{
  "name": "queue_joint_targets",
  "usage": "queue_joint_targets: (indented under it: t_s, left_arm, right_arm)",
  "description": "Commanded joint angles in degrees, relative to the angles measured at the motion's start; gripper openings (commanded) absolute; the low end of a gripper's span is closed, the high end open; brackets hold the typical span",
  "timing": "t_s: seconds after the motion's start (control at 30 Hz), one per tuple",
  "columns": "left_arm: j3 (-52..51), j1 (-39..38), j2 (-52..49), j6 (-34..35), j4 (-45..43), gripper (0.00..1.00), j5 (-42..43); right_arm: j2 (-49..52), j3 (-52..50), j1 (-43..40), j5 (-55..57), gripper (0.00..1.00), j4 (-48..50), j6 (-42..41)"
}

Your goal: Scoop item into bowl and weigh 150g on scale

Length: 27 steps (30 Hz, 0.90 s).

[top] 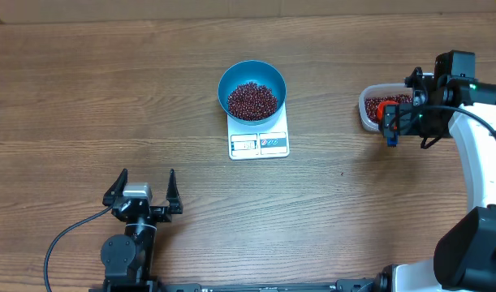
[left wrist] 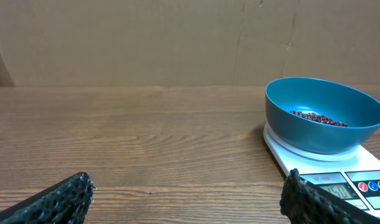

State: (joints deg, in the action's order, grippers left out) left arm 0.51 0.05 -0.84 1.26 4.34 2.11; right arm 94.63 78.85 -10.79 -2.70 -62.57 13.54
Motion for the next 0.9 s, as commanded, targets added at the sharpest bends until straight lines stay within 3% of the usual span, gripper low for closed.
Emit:
queue_joint_targets:
  t_s: [0.0, 0.87]
  left_arm:
    - [-0.24, 0.35, 0.59, -1.09, 0.13, 1.0, -0.59]
    - [-0.24, 0.35, 0.59, -1.09, 0.13, 1.0, -0.59]
  right_arm:
    - [-0.22, 1.68, -0.22, 0.07, 1.0, 0.31, 0.02]
    - [-1.16, 1.68, -0.2, 0.09, 1.0, 1.4, 0.02]
